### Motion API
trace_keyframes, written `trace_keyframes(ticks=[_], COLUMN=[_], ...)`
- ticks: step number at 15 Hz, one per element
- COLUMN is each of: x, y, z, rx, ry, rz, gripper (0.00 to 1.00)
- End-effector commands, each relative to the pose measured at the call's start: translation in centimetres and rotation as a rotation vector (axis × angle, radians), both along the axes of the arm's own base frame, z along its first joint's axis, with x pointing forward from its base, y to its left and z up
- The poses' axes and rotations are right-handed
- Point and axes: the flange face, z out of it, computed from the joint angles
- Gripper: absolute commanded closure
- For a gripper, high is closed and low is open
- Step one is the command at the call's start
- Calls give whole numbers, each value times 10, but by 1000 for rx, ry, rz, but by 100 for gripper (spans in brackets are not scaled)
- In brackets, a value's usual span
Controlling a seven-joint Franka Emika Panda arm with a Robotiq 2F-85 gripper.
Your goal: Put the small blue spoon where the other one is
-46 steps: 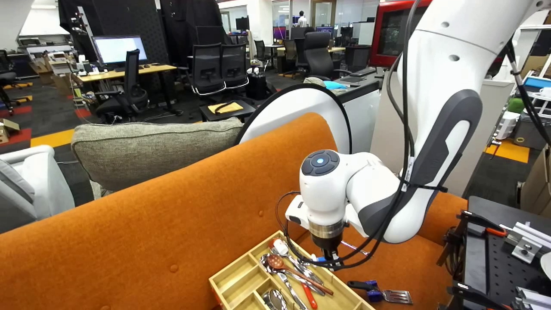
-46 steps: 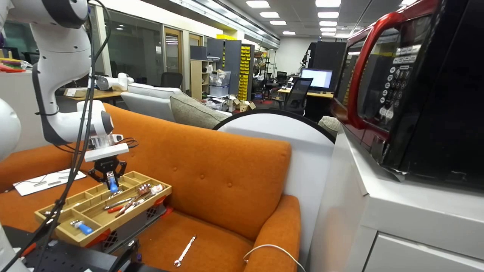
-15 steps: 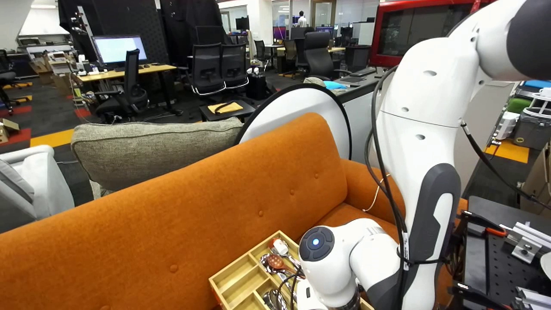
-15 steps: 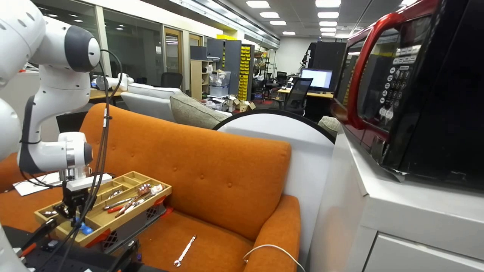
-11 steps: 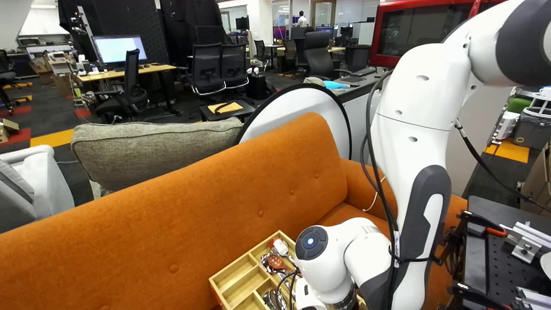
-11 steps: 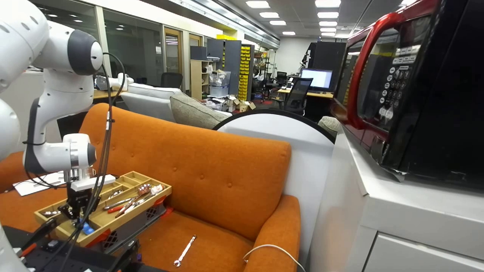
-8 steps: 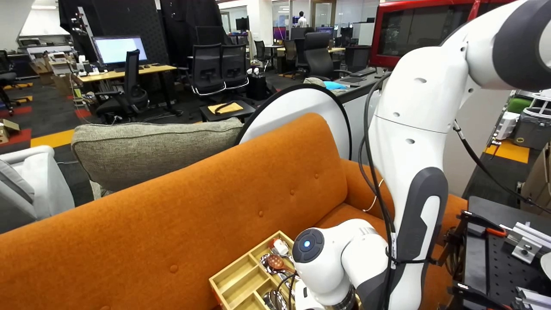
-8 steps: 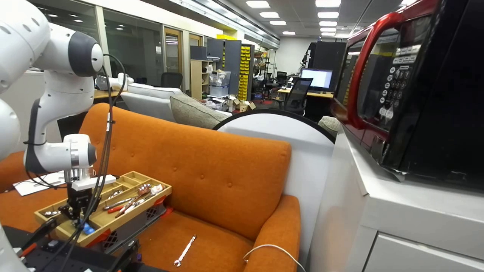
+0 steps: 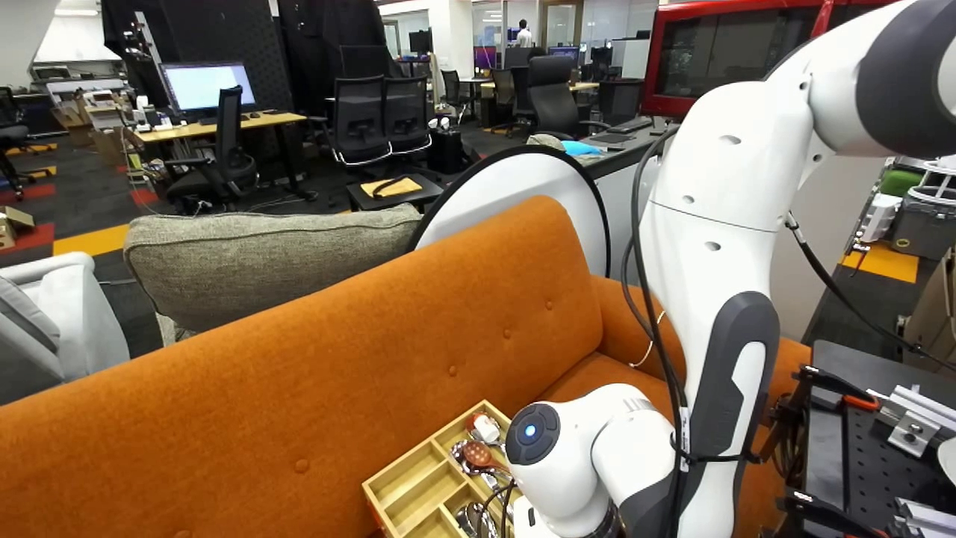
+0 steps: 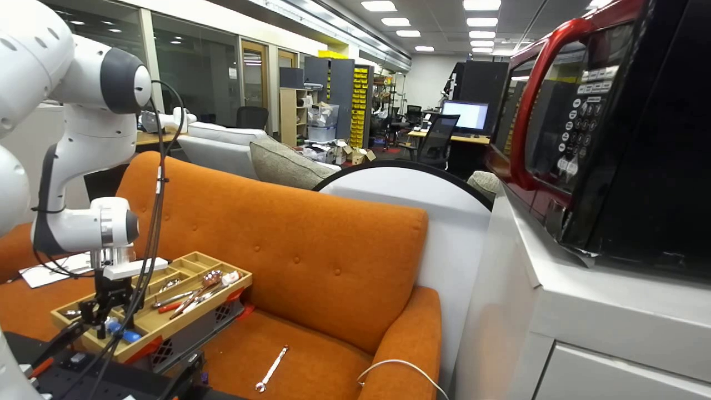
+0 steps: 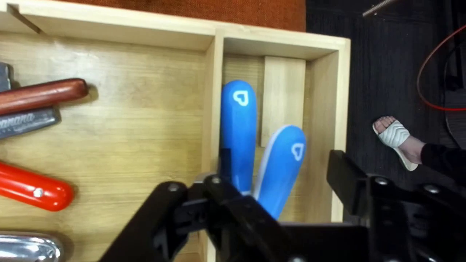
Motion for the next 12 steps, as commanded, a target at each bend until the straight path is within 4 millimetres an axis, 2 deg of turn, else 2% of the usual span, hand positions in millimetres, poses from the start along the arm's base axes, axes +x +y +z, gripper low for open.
trace_keyframes(ticks=[1,7,9,12], x=[5,5,8,27], y=[-1,-6,-8,-10], z=[6,26,41,68], rx=[17,18,26,50], ry=[3,-42,-68,-133], rz=[7,-23,-39,-58], gripper=[1,0,0,0])
